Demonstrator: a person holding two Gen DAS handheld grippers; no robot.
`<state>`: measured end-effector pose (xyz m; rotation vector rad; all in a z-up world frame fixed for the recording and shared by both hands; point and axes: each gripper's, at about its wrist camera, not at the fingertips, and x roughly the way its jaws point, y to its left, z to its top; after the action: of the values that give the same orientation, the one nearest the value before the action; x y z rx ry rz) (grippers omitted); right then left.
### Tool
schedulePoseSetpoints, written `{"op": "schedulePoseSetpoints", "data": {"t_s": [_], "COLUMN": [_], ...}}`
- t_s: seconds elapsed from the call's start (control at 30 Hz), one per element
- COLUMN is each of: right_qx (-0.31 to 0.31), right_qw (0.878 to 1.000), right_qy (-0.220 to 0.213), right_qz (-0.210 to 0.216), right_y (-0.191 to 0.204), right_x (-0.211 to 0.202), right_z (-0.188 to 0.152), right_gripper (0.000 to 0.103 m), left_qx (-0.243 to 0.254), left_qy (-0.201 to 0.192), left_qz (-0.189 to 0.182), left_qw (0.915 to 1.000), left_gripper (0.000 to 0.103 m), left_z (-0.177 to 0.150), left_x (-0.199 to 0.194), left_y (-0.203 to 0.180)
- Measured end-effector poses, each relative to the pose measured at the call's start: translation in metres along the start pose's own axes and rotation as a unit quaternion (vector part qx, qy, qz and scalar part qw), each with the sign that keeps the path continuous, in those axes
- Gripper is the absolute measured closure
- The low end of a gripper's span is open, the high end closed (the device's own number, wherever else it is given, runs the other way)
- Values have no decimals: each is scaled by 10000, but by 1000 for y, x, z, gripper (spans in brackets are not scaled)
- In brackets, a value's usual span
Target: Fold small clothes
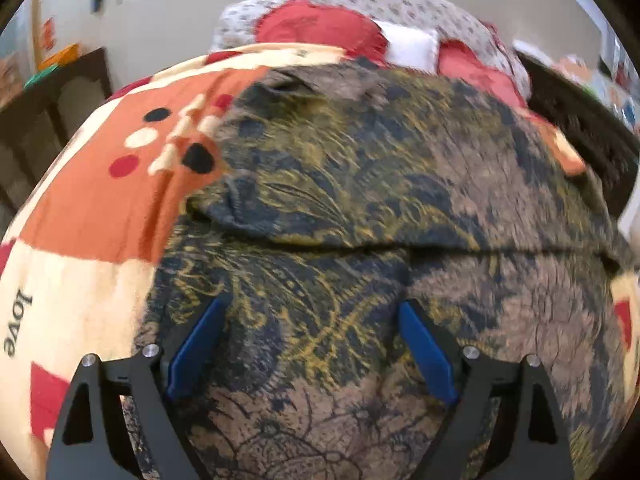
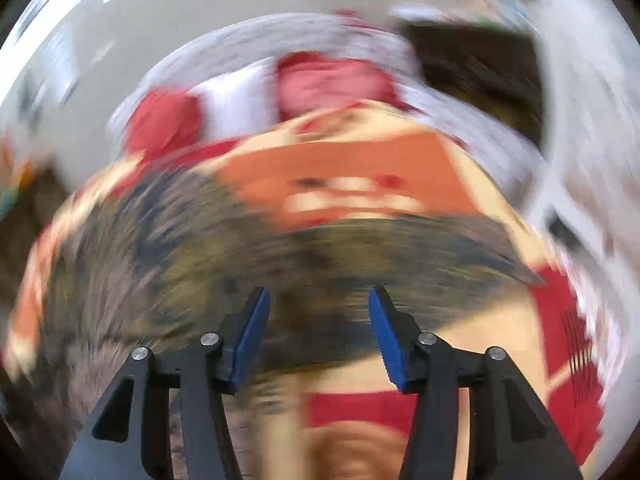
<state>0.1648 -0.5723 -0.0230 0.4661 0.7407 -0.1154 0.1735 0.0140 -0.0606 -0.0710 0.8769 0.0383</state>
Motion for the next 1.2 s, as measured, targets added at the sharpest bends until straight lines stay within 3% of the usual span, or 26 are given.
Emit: {"op": "schedulePoseSetpoints", "data": {"t_s": [0.07,0.13,0.2,0.23,0.27,0.37,0.43,0.47,0.5,0.6,0.67,0.77,0.9,1.03,1.2], "right_qx": [1539,3167,4238,4510,4552,4408,4152,3912,3625,2568,2014,1607,761,-56,-923], "right_qw": [9874,9426,8913,8752,8721,8785,8914,9038,9172,9603,9753,9796,9881,9875,9679], "right_qy": [1,-197,-307,-351,-395,-520,-447,-393,-302,-342,-663,-1177,-1330,-1325,-724], "right_qz": [356,1043,1582,1714,1752,1766,1763,1693,1628,1031,619,252,155,853,2223], "right_y": [-72,-136,-173,-184,-187,-190,-185,-179,-170,-148,-140,-138,-101,-22,114], "right_x": [1,6,18,25,30,41,50,52,51,32,0,-47,-84,-87,-53], "right_z": [5,-8,-27,-33,-34,-27,-14,-7,2,43,79,122,150,137,77], "right_gripper": [50,50,47,47,47,47,53,83,96,97,97,97,97,97,97], "left_qx": [-48,4,18,5,0,-6,-4,-7,-4,-5,-21,-51,-77,-110,-92], "left_qy": [20,5,13,20,24,33,37,37,36,36,35,31,26,29,79], "left_qz": [4,106,156,175,179,177,178,177,175,171,155,132,95,0,-205], "left_qw": [10000,9999,9999,9998,9998,9998,9998,9998,9998,9998,9999,9999,9999,9999,9997], "left_gripper": [11,11,10,9,9,9,9,9,9,9,9,9,9,9,9], "left_z": [1,-1,-1,-2,-1,2,4,3,3,1,3,5,5,5,10], "left_x": [1,1,1,1,2,4,6,5,5,3,6,9,9,7,2], "left_y": [0,-3,-4,-4,-4,-3,-2,-2,-2,-2,-2,0,2,4,5]}}
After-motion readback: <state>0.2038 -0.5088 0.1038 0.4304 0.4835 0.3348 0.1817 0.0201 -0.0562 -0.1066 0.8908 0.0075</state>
